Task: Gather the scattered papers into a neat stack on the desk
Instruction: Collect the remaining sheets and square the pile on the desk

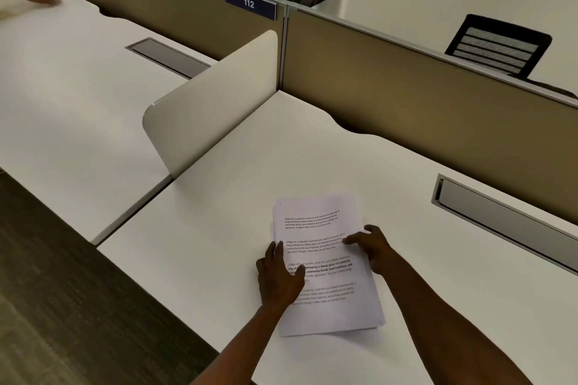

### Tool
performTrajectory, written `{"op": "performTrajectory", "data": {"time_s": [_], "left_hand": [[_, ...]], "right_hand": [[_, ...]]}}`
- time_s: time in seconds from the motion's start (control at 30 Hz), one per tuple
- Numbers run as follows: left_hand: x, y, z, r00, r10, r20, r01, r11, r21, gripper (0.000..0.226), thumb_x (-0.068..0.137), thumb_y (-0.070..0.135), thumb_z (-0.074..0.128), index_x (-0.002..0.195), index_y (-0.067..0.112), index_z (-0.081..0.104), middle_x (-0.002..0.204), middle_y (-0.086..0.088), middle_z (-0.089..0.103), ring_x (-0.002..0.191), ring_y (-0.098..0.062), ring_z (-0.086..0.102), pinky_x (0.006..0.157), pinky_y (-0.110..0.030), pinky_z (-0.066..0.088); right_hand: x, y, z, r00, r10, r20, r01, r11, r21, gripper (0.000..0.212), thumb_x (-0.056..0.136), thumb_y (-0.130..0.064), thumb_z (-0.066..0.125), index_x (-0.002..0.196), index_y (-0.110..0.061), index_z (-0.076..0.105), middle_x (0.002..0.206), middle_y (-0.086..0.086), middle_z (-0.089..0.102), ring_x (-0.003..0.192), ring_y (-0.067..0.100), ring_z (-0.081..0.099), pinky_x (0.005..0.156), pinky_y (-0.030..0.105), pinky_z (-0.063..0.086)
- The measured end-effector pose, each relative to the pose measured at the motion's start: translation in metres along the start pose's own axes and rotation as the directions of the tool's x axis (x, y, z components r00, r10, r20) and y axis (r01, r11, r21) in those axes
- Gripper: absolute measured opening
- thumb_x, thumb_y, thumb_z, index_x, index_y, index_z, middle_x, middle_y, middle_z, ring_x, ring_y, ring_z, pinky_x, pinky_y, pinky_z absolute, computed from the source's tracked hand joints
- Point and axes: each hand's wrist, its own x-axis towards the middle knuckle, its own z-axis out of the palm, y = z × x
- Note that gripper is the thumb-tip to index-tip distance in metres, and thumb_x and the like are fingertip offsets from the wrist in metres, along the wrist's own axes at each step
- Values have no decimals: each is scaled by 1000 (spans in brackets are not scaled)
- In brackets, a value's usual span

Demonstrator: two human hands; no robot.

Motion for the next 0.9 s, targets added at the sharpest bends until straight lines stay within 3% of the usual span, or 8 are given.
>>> {"op": "performTrajectory", "data": {"time_s": [0.1, 0.17, 0.27, 0.37, 0.53, 0.73, 0.8, 0.9], "left_hand": [[0, 0, 0, 1000, 0, 11, 0, 1000, 15, 83, 87, 42, 67, 155, 19, 26, 164, -1, 23, 144, -26, 25, 117, -39, 31], [-1, 0, -1, 1000, 2, 24, -2, 1000, 8, 83, 88, 41, 67, 156, 19, 25, 164, -1, 22, 145, -27, 24, 117, -39, 30], [-4, -1, -4, 999, -2, 38, 4, 998, -66, 82, 89, 39, 67, 156, 20, 25, 163, -3, 24, 147, -27, 22, 119, -39, 28], [-11, -9, -9, 1000, 17, 14, -15, 995, -95, 77, 90, 40, 66, 155, 23, 28, 162, -4, 28, 148, -24, 23, 118, -39, 30], [-26, -30, -12, 992, 129, 5, -129, 988, 79, 70, 97, 56, 46, 156, 25, 28, 164, 4, 26, 155, -19, 9, 125, -43, 16], [-35, -41, -10, 983, 186, -3, -186, 983, 14, 54, 104, 45, 30, 155, 28, 29, 158, 4, 40, 155, -14, 7, 126, -44, 18], [-35, -46, -7, 974, 225, 13, -225, 970, 89, 65, 99, 55, 26, 158, 27, 19, 163, 4, 28, 155, -15, 2, 125, -40, 14], [-35, -60, -1, 943, 322, 83, -330, 883, 334, 77, 98, 62, 28, 159, 23, 1, 168, 0, 3, 155, -19, -8, 125, -37, 4]], "right_hand": [[-6, 7, -3, 992, -65, 103, 73, 995, -69, 40, 75, 7, 75, 113, -1, 66, 115, 25, 70, 94, 39, 69, 85, 53, 59], [-12, 15, -3, 968, -227, 107, 246, 943, -225, 43, 81, 0, 72, 122, -7, 62, 118, 15, 69, 102, 34, 67, 90, 49, 57], [-25, 22, -10, 890, -434, 144, 452, 792, -411, 50, 87, -11, 68, 135, -16, 55, 117, 1, 64, 102, 22, 63, 84, 35, 55], [-38, 28, -33, 881, -455, 127, 473, 845, -249, 44, 87, -11, 72, 129, -14, 60, 117, 5, 70, 101, 26, 69, 86, 45, 59], [-63, 44, -72, 949, -289, 125, 262, 945, 196, 38, 82, 4, 71, 116, -11, 65, 106, 15, 76, 92, 34, 75, 73, 44, 63], [-72, 75, -49, 956, -226, 186, 185, 959, 215, 45, 80, 4, 74, 123, -2, 61, 113, 22, 73, 99, 40, 72, 84, 54, 60], [-71, 77, -32, 941, -280, 193, 262, 959, 112, 44, 83, -1, 74, 125, -4, 61, 118, 21, 71, 103, 37, 71, 90, 54, 57], [-66, 76, -5, 889, -456, 42, 423, 783, -455, 37, 89, -11, 64, 126, -9, 62, 119, 13, 69, 109, 32, 66, 91, 42, 56]]}}
